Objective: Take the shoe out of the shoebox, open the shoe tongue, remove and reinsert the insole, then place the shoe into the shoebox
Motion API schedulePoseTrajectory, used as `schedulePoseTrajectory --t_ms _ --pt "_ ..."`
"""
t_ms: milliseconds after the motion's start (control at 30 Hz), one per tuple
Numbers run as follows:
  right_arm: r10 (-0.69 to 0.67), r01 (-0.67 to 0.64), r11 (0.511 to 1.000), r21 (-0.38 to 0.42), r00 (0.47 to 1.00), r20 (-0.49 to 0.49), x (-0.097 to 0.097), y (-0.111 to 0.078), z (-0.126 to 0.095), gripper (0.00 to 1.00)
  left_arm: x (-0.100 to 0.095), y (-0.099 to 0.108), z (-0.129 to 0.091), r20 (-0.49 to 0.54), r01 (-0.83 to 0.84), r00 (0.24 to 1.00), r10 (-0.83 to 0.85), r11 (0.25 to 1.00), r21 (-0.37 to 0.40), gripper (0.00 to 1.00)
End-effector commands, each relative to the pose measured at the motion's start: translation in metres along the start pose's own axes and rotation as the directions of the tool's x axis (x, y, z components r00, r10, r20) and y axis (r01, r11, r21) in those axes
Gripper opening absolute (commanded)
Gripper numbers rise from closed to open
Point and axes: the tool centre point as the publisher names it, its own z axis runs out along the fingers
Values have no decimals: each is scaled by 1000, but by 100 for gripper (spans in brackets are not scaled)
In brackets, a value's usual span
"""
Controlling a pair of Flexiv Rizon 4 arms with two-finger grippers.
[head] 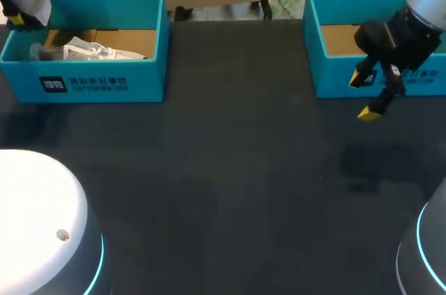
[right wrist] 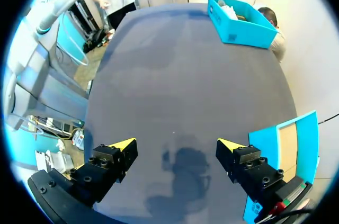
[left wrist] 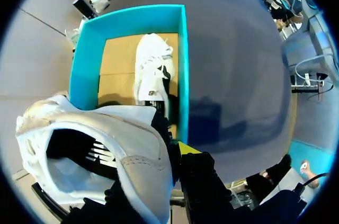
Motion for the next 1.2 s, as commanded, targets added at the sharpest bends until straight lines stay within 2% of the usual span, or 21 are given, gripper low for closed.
schedulePoseTrajectory --t_ms 33,133,267,567,633,1200 --pt "0 0 1000 2 1000 0 0 0 1 100 -19 3 -4 -10 -20 1000 20 1000 12 0" --pt "0 0 1000 2 1000 0 0 0 1 100 -34 9 -6 -16 -28 999 29 998 47 0" --pt "0 0 1000 2 1000 0 0 0 1 100 -52 16 -8 -10 -12 1000 12 999 51 0" --pt "0 0 1000 2 1000 0 0 0 1 100 -78 20 -7 -21 -4 1000 4 1000 8 0" --pt "0 0 1000 2 1000 0 0 0 1 100 -84 21 -5 -28 45 999 -45 999 6 0" --pt "0 0 1000 2 1000 0 0 0 1 100 -84 21 -5 -28 45 999 -45 999 6 0"
